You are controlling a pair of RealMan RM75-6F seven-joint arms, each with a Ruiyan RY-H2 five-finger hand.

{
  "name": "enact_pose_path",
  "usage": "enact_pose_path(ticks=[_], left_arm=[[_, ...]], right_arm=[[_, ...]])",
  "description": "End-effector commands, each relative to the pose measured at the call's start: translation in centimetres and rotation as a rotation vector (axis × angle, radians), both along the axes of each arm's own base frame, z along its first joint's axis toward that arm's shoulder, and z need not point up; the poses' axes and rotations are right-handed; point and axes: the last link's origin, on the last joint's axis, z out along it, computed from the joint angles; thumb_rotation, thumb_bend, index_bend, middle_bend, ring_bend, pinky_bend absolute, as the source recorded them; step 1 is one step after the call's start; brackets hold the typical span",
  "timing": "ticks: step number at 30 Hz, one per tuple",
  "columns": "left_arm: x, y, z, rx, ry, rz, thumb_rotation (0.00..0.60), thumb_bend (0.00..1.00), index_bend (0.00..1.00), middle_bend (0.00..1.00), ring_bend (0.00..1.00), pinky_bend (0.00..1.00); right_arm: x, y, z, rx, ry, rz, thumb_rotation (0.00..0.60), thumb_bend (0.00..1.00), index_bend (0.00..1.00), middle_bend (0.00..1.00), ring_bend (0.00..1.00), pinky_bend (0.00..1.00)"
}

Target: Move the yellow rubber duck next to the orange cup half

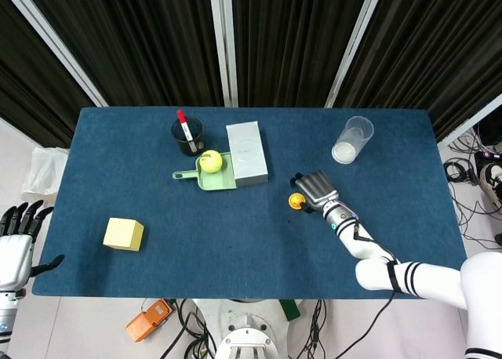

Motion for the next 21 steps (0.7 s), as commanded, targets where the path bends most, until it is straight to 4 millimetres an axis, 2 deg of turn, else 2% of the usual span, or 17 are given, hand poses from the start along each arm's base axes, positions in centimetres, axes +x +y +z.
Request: enact_pose_path(ticks=[1, 3, 6, 9, 12, 14, 17, 18, 21], left_arm=[[0.1, 0.1, 0.1, 0.001, 0.0, -0.003, 0.6, 0.0, 0.15, 0.07, 0.01, 0.0], [0.1, 0.1, 0.1, 0.001, 0.001, -0.006, 0.6, 0.0, 0.15, 0.07, 0.01, 0.0], [0.2, 0.1, 0.1, 0.0, -0.001, -0.009, 0.6, 0.0, 0.15, 0.07, 0.01, 0.0], [0.1, 0.1, 0.1, -0.001, -0.007, -0.008, 0.6, 0.0, 0.15, 0.07, 0.01, 0.0], [0.0, 0.2, 0.0, 0.001, -0.013, -0.011, 0.6, 0.0, 0.15, 0.07, 0.01, 0.0], [0.0, 0.3, 0.0, 0.004, -0.016, -0.016, 0.6, 0.0, 0.15, 0.07, 0.01, 0.0], [0.0, 0.3, 0.0, 0.01, -0.023, -0.021, 0.6, 0.0, 0.15, 0.07, 0.01, 0.0], [0.0, 0.3, 0.0, 0.011, -0.024, -0.021, 0.6, 0.0, 0.15, 0.07, 0.01, 0.0], [0.0, 0.2, 0.0, 0.019, -0.026, -0.024, 0.6, 0.0, 0.15, 0.07, 0.01, 0.0]], right_arm=[[0.0, 0.4, 1.4, -0.029, -0.007, 0.018, 0.6, 0.47, 0.37, 0.35, 0.86, 1.0], [-0.1, 0.7, 3.0, -0.064, -0.026, 0.023, 0.6, 0.47, 0.36, 0.35, 0.86, 1.0], [-1.3, 1.9, 6.4, -0.149, -0.07, 0.001, 0.6, 0.47, 0.34, 0.35, 0.83, 1.0], [-3.4, 3.4, 9.6, -0.234, -0.11, -0.042, 0.6, 0.47, 0.28, 0.34, 0.76, 0.88], [-6.3, 5.9, 13.0, -0.312, -0.16, -0.099, 0.6, 0.41, 0.23, 0.3, 0.49, 0.59], [-8.5, 7.9, 15.1, -0.368, -0.154, -0.125, 0.6, 0.34, 0.17, 0.25, 0.24, 0.3], [-11.2, 11.1, 17.4, -0.42, -0.179, -0.19, 0.6, 0.27, 0.04, 0.13, 0.05, 0.06], [-11.9, 12.0, 18.1, -0.435, -0.191, -0.207, 0.6, 0.26, 0.01, 0.08, 0.01, 0.01], [-13.8, 14.9, 19.6, -0.489, -0.229, -0.232, 0.6, 0.26, 0.0, 0.02, 0.0, 0.0]])
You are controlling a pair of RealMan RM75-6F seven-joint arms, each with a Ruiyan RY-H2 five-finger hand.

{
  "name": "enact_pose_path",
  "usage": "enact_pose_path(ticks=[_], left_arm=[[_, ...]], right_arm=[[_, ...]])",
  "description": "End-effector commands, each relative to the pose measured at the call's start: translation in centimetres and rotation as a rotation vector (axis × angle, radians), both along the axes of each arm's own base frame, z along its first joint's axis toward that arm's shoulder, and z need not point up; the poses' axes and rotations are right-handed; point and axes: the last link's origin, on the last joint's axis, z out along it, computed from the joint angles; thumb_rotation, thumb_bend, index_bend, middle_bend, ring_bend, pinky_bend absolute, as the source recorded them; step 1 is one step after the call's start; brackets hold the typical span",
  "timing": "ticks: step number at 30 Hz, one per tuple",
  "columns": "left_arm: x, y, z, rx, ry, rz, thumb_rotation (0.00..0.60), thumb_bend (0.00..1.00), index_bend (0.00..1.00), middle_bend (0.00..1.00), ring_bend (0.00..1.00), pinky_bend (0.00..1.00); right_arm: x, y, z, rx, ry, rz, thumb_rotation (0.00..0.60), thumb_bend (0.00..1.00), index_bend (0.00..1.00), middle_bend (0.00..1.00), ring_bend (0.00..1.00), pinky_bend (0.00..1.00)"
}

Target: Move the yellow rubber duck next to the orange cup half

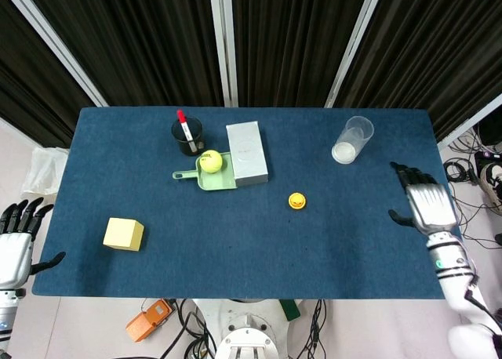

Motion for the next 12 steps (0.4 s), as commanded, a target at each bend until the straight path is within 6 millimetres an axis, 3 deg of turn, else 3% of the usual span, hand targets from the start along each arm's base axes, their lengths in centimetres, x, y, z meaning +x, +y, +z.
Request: enact_pose_path(ticks=[1, 5, 12], left_arm=[[0.1, -0.1, 0.0, 0.006, -0.004, -0.004, 0.6, 0.0, 0.15, 0.07, 0.01, 0.0], [0.3, -0.1, 0.0, 0.013, -0.004, -0.014, 0.6, 0.0, 0.15, 0.07, 0.01, 0.0], [0.6, 0.0, -0.1, 0.014, 0.0, -0.026, 0.6, 0.0, 0.15, 0.07, 0.01, 0.0]], right_arm=[[-2.8, 4.9, 2.6, -0.066, -0.051, -0.037, 0.6, 0.26, 0.0, 0.01, 0.0, 0.0], [-4.1, 7.5, 3.0, -0.109, -0.083, -0.043, 0.6, 0.26, 0.0, 0.01, 0.0, 0.0], [-3.9, 8.1, 2.7, -0.144, -0.11, 0.033, 0.6, 0.26, 0.0, 0.01, 0.0, 0.0]])
